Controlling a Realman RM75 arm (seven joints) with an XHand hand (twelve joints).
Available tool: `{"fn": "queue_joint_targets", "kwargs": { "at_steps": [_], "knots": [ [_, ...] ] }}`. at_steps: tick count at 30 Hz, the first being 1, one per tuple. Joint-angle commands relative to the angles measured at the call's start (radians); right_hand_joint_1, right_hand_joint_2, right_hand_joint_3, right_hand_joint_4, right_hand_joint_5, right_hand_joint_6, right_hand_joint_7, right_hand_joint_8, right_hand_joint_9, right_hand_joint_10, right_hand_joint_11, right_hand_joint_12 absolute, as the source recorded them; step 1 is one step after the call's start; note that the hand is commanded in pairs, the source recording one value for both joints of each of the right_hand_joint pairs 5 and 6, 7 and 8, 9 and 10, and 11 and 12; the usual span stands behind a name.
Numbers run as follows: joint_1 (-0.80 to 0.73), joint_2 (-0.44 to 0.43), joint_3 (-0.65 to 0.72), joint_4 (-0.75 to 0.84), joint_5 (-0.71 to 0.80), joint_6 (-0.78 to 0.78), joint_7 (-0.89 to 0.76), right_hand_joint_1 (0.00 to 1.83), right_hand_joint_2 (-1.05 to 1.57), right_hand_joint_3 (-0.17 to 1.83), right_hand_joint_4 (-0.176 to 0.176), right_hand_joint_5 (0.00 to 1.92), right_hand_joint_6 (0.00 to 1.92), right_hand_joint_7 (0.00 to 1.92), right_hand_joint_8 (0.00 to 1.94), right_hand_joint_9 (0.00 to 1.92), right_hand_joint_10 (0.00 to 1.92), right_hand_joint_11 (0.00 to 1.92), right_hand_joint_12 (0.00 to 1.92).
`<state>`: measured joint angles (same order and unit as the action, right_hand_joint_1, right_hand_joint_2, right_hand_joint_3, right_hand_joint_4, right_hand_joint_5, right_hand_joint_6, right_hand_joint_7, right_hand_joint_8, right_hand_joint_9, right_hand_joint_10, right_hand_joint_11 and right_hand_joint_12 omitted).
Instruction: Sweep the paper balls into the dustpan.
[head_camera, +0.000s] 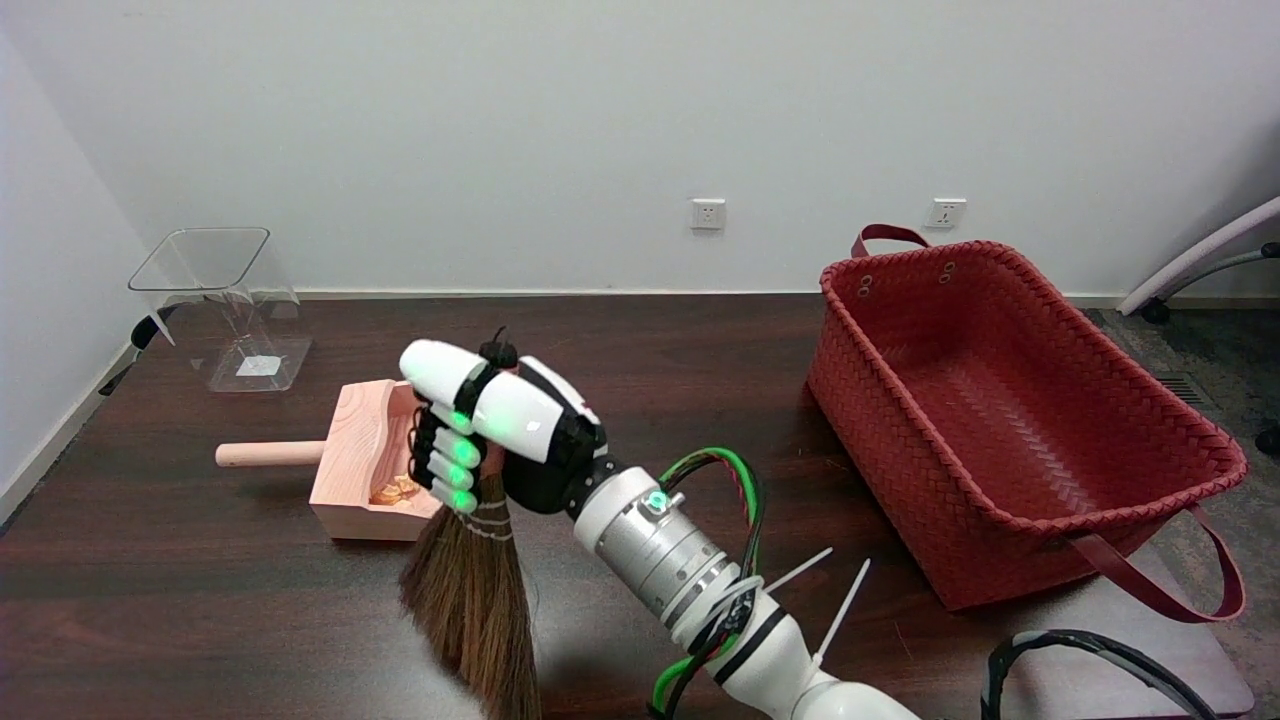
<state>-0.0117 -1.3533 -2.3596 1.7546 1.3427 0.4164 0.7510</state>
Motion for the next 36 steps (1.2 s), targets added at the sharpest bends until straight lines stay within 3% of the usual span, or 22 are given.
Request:
{"fn": "queue_joint_targets", "kwargs": {
  "at_steps": [1,9,24,36],
  "knots": [
    [-0.007,-0.006,-0.024,-0.095,-0.019,-0.019,0.034,0.80,1.57,0.72,0.000,1.92,1.92,1.92,1.92,1.92,1.92,1.92,1.92],
    [-0.009,-0.001,-0.018,-0.151,-0.037,-0.013,0.087,0.79,1.57,0.73,0.000,1.92,1.92,1.92,1.92,1.92,1.92,1.92,1.92],
    [0.010,-0.019,0.006,-0.264,-0.362,0.138,0.341,0.79,1.57,0.62,0.000,1.92,1.92,1.92,1.92,1.92,1.92,1.92,1.92],
    [0.053,-0.002,0.017,-0.268,-0.387,0.188,0.347,0.81,1.57,0.55,0.000,1.92,1.92,1.92,1.92,1.92,1.92,1.92,1.92]
  ]
}}
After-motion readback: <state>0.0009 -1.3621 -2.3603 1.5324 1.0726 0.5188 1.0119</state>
